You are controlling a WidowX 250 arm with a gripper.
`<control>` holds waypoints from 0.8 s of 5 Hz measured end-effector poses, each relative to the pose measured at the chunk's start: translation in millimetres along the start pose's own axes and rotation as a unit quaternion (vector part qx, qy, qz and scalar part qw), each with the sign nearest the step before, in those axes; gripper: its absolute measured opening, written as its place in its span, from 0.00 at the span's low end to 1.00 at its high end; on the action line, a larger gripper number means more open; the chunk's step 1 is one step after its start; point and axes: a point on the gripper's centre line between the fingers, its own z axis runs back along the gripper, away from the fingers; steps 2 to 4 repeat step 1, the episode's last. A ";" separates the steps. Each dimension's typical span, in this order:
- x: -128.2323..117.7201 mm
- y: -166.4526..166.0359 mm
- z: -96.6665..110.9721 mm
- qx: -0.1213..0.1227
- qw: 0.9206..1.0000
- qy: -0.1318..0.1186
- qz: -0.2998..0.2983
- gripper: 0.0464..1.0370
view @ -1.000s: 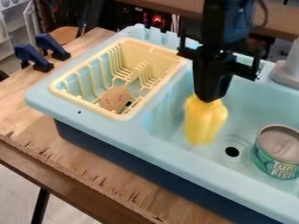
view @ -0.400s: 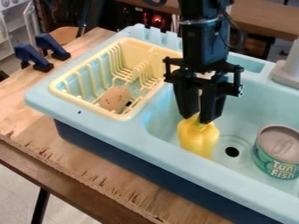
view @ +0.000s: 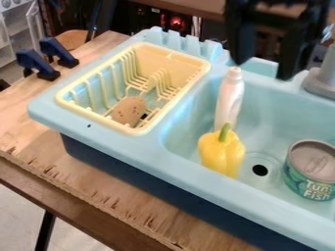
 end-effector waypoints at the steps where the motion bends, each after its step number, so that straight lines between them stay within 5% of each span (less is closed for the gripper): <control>1: 6.1 -3.0 26.1 0.058 0.998 -0.023 0.009 0.97; 4: 6.1 -3.0 26.1 0.058 0.998 -0.023 0.009 0.97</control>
